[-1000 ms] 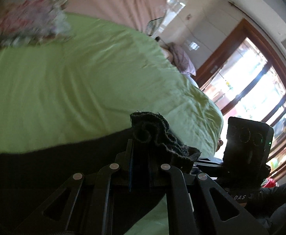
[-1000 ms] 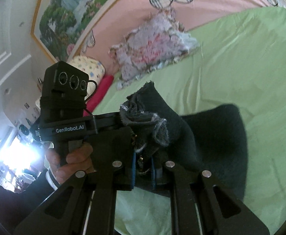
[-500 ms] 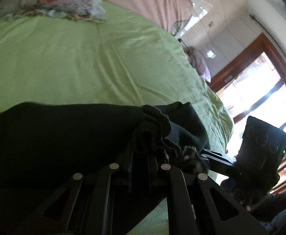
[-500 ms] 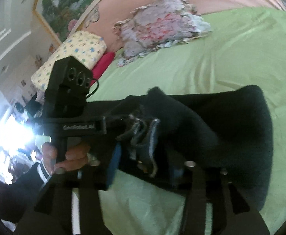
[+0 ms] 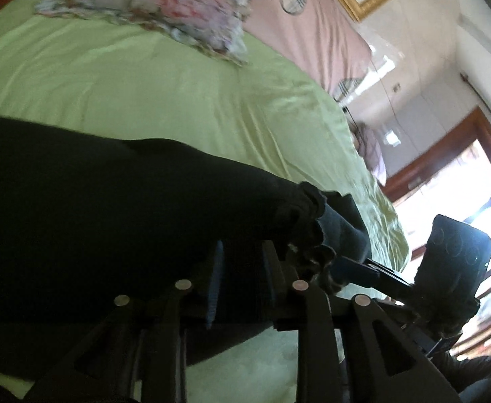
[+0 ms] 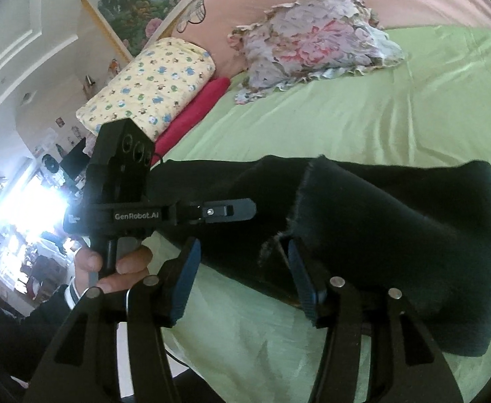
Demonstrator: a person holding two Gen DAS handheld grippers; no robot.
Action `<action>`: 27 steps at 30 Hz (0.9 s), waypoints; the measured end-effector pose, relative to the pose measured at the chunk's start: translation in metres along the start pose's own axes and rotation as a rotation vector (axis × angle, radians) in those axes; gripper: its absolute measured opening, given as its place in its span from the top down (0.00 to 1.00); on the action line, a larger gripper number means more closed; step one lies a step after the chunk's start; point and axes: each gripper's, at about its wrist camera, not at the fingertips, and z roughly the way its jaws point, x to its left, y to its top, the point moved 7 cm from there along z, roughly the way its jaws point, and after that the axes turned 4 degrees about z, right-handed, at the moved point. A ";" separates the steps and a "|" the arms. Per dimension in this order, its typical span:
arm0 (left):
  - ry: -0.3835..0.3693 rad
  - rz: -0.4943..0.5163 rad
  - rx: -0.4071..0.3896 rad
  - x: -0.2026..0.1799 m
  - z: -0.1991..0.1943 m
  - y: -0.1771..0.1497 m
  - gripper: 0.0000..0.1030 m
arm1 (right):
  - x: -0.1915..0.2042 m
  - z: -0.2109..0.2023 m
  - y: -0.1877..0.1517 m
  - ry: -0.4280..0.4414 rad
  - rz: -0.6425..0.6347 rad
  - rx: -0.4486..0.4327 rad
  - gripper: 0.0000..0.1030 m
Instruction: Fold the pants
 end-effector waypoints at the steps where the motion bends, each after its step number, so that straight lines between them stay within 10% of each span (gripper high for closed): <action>1: 0.007 -0.015 -0.013 0.003 -0.006 0.000 0.74 | 0.002 0.000 0.001 0.004 -0.005 -0.002 0.46; 27: 0.216 -0.407 -0.281 0.100 -0.150 -0.049 0.65 | 0.065 0.067 0.043 0.115 -0.120 0.080 0.46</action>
